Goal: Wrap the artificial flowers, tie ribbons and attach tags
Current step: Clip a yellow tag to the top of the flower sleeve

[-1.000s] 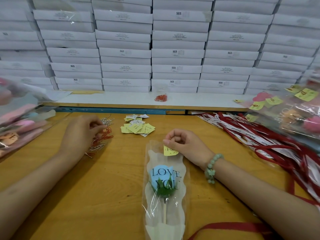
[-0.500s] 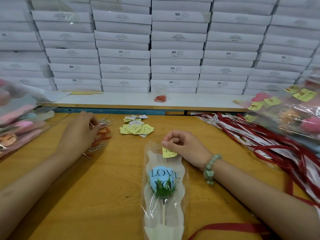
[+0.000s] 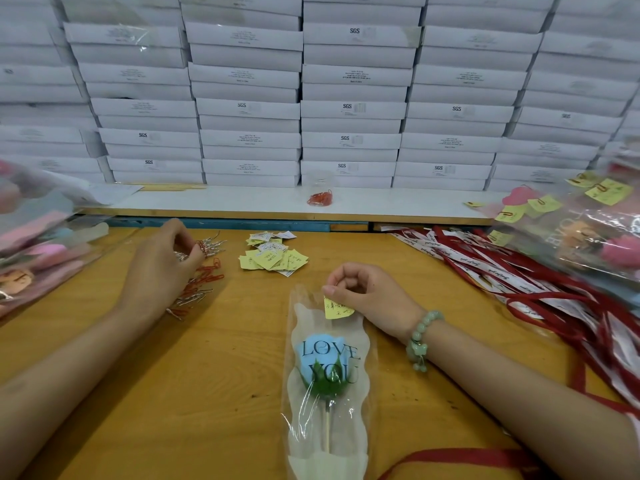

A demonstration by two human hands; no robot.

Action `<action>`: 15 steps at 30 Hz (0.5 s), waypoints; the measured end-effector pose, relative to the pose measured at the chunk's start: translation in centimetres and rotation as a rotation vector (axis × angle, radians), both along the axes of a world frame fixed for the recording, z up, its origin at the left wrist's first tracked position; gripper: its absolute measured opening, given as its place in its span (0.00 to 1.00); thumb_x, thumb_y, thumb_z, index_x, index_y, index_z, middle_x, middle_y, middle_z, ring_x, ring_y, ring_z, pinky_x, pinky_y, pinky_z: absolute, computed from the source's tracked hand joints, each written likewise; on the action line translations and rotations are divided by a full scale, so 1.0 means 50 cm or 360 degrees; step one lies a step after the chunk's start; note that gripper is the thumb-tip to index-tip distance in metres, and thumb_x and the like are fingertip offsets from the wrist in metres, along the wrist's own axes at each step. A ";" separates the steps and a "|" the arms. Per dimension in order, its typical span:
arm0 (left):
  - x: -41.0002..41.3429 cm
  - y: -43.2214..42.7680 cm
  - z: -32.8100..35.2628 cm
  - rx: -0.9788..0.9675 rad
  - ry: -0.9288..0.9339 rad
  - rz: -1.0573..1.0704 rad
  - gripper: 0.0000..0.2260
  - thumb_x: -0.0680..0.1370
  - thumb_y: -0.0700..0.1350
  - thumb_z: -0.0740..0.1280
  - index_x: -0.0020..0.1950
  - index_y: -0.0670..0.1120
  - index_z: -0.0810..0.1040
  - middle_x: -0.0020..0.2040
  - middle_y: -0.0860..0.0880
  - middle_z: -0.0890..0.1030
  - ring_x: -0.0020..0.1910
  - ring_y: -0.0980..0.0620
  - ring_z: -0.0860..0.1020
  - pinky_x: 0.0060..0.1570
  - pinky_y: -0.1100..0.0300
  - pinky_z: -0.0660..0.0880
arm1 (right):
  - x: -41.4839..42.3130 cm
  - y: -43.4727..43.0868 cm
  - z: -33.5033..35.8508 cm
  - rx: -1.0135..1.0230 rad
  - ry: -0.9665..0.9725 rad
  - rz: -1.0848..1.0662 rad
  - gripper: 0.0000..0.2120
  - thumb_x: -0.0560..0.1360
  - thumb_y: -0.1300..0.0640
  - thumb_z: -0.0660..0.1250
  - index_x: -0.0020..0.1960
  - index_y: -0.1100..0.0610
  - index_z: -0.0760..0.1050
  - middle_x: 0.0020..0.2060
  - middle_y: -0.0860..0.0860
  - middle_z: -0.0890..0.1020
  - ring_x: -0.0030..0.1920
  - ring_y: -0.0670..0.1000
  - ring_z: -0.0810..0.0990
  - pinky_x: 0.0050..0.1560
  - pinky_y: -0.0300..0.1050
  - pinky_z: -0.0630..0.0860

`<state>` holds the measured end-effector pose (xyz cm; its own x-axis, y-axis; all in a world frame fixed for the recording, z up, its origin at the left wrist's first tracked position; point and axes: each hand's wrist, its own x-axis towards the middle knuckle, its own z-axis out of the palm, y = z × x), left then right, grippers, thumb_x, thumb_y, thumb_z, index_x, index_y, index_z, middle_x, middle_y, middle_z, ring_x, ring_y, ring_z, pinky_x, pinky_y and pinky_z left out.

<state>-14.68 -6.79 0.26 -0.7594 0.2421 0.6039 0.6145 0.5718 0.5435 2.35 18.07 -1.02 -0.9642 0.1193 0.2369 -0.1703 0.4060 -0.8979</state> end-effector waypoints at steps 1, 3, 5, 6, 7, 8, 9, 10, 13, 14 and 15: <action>-0.001 0.000 0.000 0.0015 -0.0003 0.0003 0.07 0.78 0.40 0.67 0.43 0.47 0.72 0.42 0.52 0.79 0.44 0.52 0.77 0.35 0.59 0.71 | 0.000 0.000 0.000 0.0006 0.0002 -0.0003 0.03 0.76 0.56 0.70 0.44 0.55 0.78 0.32 0.48 0.77 0.36 0.46 0.75 0.42 0.33 0.74; -0.004 0.000 -0.001 0.0052 -0.0034 -0.0010 0.08 0.78 0.40 0.66 0.42 0.48 0.70 0.49 0.52 0.80 0.49 0.53 0.77 0.38 0.58 0.73 | 0.000 0.000 0.000 0.0009 0.0006 -0.0006 0.03 0.76 0.57 0.70 0.44 0.55 0.78 0.32 0.49 0.78 0.36 0.47 0.75 0.42 0.33 0.74; -0.006 0.000 -0.003 0.0043 -0.0036 -0.0027 0.08 0.78 0.40 0.66 0.42 0.48 0.70 0.54 0.53 0.79 0.51 0.53 0.77 0.41 0.57 0.75 | 0.000 0.000 0.000 0.0020 0.0002 -0.0008 0.03 0.76 0.56 0.70 0.44 0.54 0.78 0.33 0.50 0.78 0.36 0.47 0.75 0.42 0.33 0.74; -0.007 -0.001 -0.005 0.0041 -0.0034 -0.0046 0.08 0.78 0.40 0.66 0.42 0.47 0.70 0.54 0.52 0.79 0.51 0.53 0.78 0.42 0.57 0.76 | -0.001 0.000 0.000 0.0026 -0.0002 -0.0009 0.03 0.76 0.56 0.70 0.44 0.54 0.78 0.33 0.50 0.78 0.37 0.47 0.75 0.42 0.33 0.74; -0.007 -0.002 -0.006 0.0050 -0.0041 -0.0070 0.08 0.78 0.39 0.66 0.42 0.47 0.70 0.53 0.52 0.80 0.49 0.53 0.79 0.41 0.58 0.77 | -0.001 0.000 0.000 0.0030 -0.0005 -0.0010 0.03 0.76 0.56 0.70 0.44 0.54 0.78 0.33 0.50 0.78 0.36 0.47 0.75 0.42 0.33 0.74; -0.008 -0.003 -0.007 0.0051 -0.0043 -0.0087 0.08 0.78 0.39 0.67 0.42 0.47 0.70 0.50 0.51 0.81 0.48 0.54 0.80 0.39 0.58 0.77 | 0.000 0.000 0.000 0.0033 -0.0007 -0.0009 0.03 0.76 0.56 0.70 0.44 0.54 0.78 0.33 0.50 0.78 0.36 0.47 0.75 0.41 0.33 0.74; -0.007 -0.004 -0.007 0.0041 -0.0035 -0.0092 0.08 0.78 0.39 0.67 0.42 0.48 0.70 0.48 0.51 0.81 0.47 0.54 0.80 0.38 0.58 0.77 | 0.000 0.000 0.000 0.0034 -0.0008 -0.0008 0.03 0.76 0.56 0.70 0.44 0.55 0.78 0.33 0.50 0.78 0.36 0.47 0.75 0.41 0.32 0.74; -0.007 -0.006 -0.007 0.0026 -0.0026 -0.0087 0.08 0.78 0.39 0.67 0.42 0.48 0.70 0.46 0.50 0.81 0.46 0.54 0.80 0.38 0.56 0.78 | 0.000 0.000 0.000 0.0034 -0.0008 -0.0007 0.03 0.76 0.56 0.70 0.44 0.55 0.78 0.33 0.50 0.78 0.36 0.47 0.75 0.41 0.32 0.74; -0.007 -0.007 -0.004 0.0018 -0.0035 -0.0070 0.09 0.78 0.39 0.66 0.42 0.49 0.70 0.45 0.49 0.81 0.45 0.53 0.80 0.39 0.50 0.80 | 0.000 -0.001 0.000 0.0041 -0.0012 -0.0006 0.03 0.75 0.56 0.70 0.45 0.55 0.78 0.33 0.50 0.78 0.36 0.47 0.75 0.41 0.32 0.74; -0.006 -0.007 -0.004 0.0034 -0.0039 -0.0073 0.10 0.79 0.39 0.66 0.42 0.50 0.69 0.45 0.49 0.81 0.44 0.53 0.80 0.37 0.51 0.80 | 0.000 -0.001 0.000 0.0045 -0.0014 -0.0005 0.04 0.75 0.55 0.70 0.45 0.55 0.78 0.33 0.51 0.78 0.36 0.47 0.75 0.41 0.32 0.74; -0.006 -0.007 -0.004 0.0055 -0.0047 -0.0086 0.10 0.79 0.38 0.65 0.41 0.50 0.69 0.44 0.50 0.81 0.43 0.55 0.81 0.36 0.52 0.79 | 0.000 -0.001 0.000 0.0045 -0.0015 -0.0003 0.04 0.75 0.55 0.70 0.45 0.55 0.78 0.33 0.51 0.78 0.36 0.47 0.75 0.41 0.32 0.74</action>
<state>-14.98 -7.12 0.04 -0.7634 0.2625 0.5902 0.6274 0.5188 0.5807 2.35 18.03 -1.02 -0.9662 0.1149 0.2309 -0.1608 0.4315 -0.8876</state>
